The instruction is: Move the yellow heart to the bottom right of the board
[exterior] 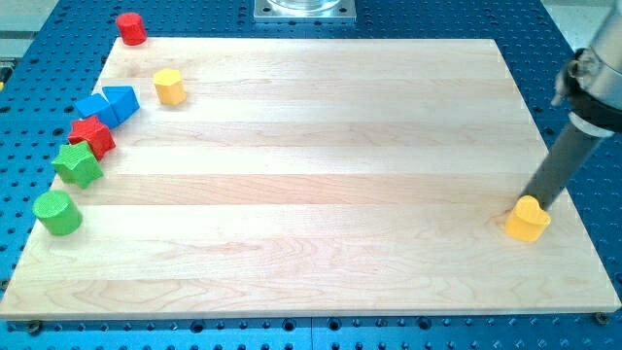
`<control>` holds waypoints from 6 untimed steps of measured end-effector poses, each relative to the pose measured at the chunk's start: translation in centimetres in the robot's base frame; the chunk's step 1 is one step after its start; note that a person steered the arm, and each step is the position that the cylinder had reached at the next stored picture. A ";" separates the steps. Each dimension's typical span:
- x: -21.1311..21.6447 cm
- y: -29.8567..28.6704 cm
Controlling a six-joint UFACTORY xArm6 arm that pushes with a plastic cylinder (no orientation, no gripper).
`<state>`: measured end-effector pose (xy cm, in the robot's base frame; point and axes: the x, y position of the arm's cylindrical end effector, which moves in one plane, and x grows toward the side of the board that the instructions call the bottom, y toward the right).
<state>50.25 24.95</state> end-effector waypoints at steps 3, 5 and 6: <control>1.9 -2.9; 7.7 -4.5; 11.7 -11.9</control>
<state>61.90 13.07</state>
